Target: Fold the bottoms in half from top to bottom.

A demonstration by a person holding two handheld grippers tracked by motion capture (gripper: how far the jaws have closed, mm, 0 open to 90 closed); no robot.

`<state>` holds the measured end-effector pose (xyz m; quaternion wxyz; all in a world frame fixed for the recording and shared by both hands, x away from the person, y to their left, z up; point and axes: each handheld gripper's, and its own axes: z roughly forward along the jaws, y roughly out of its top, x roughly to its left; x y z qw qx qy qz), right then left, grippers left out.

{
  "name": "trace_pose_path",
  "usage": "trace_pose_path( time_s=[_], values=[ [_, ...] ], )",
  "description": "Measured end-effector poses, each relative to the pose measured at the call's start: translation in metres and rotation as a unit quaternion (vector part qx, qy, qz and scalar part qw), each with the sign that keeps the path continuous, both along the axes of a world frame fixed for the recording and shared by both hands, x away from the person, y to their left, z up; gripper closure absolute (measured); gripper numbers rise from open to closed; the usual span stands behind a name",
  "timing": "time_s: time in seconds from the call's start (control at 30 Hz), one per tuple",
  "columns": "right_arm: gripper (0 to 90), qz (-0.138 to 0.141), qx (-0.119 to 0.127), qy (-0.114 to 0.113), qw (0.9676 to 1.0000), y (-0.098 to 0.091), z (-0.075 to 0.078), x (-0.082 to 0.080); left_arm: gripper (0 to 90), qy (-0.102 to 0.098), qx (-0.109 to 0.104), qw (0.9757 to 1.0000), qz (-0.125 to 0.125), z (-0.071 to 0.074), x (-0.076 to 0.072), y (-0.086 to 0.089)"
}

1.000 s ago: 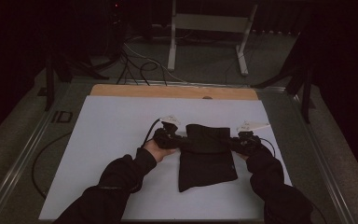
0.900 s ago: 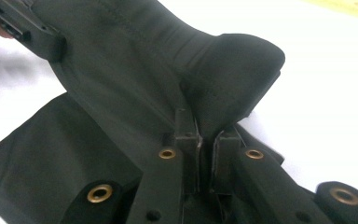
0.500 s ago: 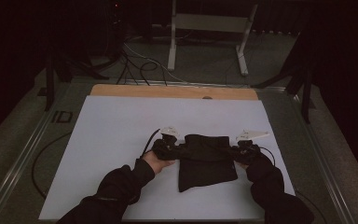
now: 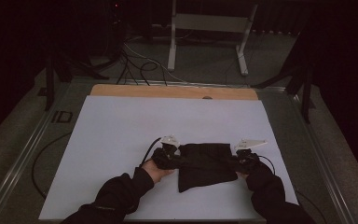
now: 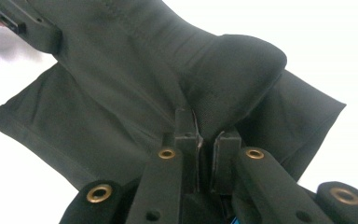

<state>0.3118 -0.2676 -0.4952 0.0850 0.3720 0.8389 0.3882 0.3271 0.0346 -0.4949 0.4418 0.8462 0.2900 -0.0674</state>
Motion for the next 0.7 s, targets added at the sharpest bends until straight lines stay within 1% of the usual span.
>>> trace_pose_path(
  time_s=[0.07,0.17,0.2,0.23,0.27,0.37,0.47,0.53,0.57,0.6,0.63,0.67,0.7],
  values=[
    [84.4,-0.001,-0.004,0.0,1.0,0.001,-0.001,-0.001,85.4,-0.001,0.003,1.0,0.001,0.0,-0.003,0.0],
    [84.4,-0.002,-0.003,0.004,1.0,0.001,-0.001,-0.003,85.4,-0.005,0.007,1.0,0.002,-0.002,-0.007,0.0],
    [84.4,-0.003,-0.003,0.006,1.0,0.001,-0.002,-0.005,85.4,-0.008,0.007,0.9999,0.004,-0.004,-0.009,0.0],
    [84.4,-0.007,0.001,0.012,0.9999,0.001,-0.003,-0.006,85.4,-0.011,0.011,0.9999,0.002,-0.006,-0.01,0.001],
    [84.4,-0.009,0.005,0.016,0.9998,0.001,-0.003,-0.008,85.3,-0.011,0.012,0.9999,0.001,-0.008,-0.012,0.001],
    [84.4,-0.01,0.006,0.015,0.9998,0.004,-0.003,-0.015,85.3,-0.004,0.014,0.9999,0.001,-0.011,-0.012,0.005],
    [84.3,-0.004,-0.007,0.013,0.9999,0.005,-0.006,-0.02,85.3,-0.007,0.018,0.9998,0.001,-0.011,-0.014,0.006],
    [84.2,-0.007,-0.018,0.017,0.9997,0.005,-0.008,-0.02,85.3,-0.01,0.025,0.9996,0.002,-0.012,-0.016,0.004],
    [84.2,-0.012,-0.014,0.02,0.9996,0.005,-0.009,-0.02,85.3,-0.013,0.029,0.9995,0.001,-0.013,-0.016,0.004],
    [84.0,-0.015,-0.016,0.024,0.9995,0.004,-0.01,-0.021,85.3,-0.011,0.029,0.9995,0.002,-0.015,-0.016,0.004],
    [83.6,-0.019,-0.019,0.024,0.9994,0.004,-0.012,-0.021,85.3,-0.008,0.027,0.9996,0.003,-0.016,-0.015,0.005],
    [83.2,-0.024,-0.017,0.028,0.9992,0.004,-0.012,-0.021,85.2,-0.007,0.026,0.9996,0.005,-0.018,-0.014,0.005],
    [82.9,-0.027,-0.025,0.025,0.999,0.003,-0.012,-0.02,85.2,-0.005,0.027,0.9996,0.007,-0.019,-0.014,0.005]
  ],
)
